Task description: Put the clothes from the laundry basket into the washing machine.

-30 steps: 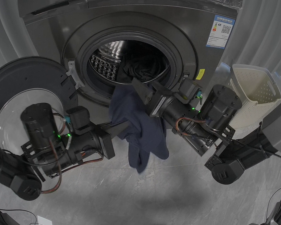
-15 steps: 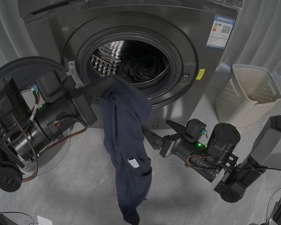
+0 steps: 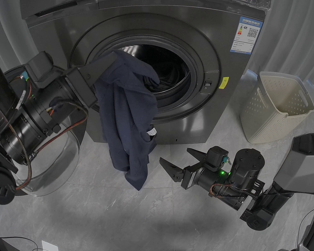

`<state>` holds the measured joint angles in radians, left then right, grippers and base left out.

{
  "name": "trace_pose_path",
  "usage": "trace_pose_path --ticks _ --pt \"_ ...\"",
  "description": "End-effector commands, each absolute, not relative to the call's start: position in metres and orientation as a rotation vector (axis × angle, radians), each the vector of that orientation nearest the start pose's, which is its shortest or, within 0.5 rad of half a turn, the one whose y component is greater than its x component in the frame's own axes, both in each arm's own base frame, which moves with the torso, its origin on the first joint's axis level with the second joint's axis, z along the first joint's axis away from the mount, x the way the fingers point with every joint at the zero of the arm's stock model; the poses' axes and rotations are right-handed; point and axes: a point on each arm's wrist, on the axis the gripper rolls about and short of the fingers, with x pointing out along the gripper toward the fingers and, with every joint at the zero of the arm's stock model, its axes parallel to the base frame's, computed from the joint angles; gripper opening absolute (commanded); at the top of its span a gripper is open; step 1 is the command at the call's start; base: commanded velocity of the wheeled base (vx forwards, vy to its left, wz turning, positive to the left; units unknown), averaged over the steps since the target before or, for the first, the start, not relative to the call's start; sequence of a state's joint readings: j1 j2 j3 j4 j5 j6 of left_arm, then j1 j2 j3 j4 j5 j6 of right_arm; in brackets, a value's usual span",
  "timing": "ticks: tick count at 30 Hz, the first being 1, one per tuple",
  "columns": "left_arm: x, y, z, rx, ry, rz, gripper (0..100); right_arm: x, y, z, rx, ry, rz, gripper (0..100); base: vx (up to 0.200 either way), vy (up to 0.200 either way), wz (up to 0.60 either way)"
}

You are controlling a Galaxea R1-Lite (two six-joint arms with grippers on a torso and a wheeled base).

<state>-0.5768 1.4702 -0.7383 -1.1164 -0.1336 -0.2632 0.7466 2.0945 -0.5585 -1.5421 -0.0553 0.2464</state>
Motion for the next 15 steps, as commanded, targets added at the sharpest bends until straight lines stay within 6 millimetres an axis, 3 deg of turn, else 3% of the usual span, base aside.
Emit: trace_pose_path --ticks 1,15 --pt "0.196 -0.132 0.287 -0.344 -0.329 -0.759 0 0.254 0.230 0.073 0.225 0.109 0.684 100 0.000 0.000 0.00" --pt "0.188 -0.129 0.294 -0.351 -0.353 -0.770 0 0.303 0.259 0.035 0.175 0.067 0.682 100 0.000 0.000 0.00"
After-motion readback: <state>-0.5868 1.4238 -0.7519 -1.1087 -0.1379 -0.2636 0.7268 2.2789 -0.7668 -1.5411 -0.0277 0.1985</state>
